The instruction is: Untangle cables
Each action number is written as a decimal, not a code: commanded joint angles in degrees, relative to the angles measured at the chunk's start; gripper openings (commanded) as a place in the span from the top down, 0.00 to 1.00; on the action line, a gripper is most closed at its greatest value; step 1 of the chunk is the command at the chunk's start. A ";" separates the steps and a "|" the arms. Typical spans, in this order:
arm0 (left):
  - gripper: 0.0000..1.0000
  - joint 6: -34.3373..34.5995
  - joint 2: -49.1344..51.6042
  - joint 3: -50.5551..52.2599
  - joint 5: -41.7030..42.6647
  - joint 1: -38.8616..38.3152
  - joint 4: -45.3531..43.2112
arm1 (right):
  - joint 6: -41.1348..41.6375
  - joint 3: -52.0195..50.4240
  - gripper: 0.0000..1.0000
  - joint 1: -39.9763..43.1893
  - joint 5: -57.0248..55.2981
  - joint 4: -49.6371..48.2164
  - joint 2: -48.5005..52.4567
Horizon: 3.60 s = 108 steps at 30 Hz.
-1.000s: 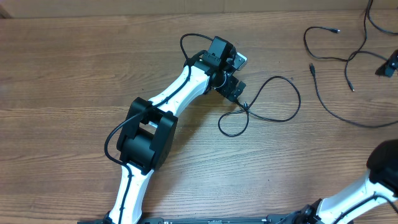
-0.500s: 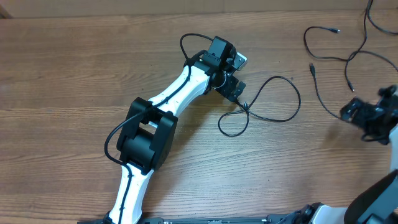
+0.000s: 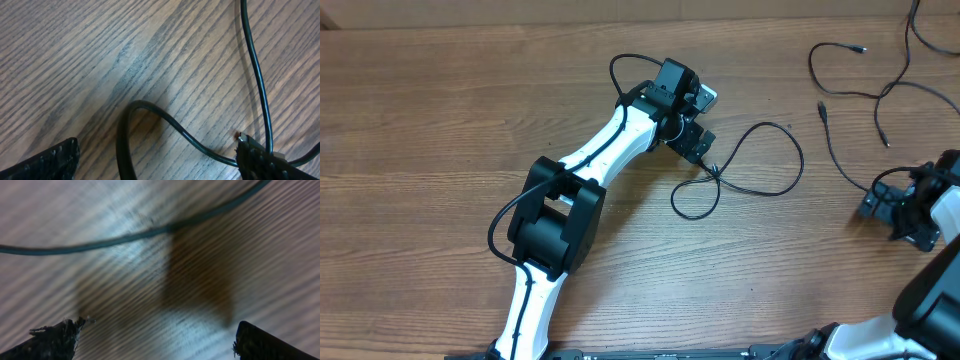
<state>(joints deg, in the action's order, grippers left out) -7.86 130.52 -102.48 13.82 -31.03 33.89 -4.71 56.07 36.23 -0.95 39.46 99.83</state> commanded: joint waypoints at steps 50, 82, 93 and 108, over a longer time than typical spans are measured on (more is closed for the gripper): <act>0.00 -1.14 0.48 -0.74 -0.33 0.26 -0.04 | -3.69 3.98 0.00 -0.48 0.09 -46.73 34.47; 0.00 -1.16 0.48 -0.74 -0.96 0.26 -0.42 | -3.65 28.02 0.00 -0.61 14.91 -6.51 7.74; 0.00 0.66 0.39 -0.79 -1.81 1.09 1.05 | -3.52 27.91 0.00 -10.93 23.52 7.48 0.46; 0.00 10.64 -0.39 -1.33 14.53 16.13 2.49 | -4.76 22.58 0.00 -31.87 10.64 10.14 2.40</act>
<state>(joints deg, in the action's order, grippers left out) 1.39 130.52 -102.48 24.51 -14.79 36.45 -9.02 80.97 5.15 11.29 49.67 100.92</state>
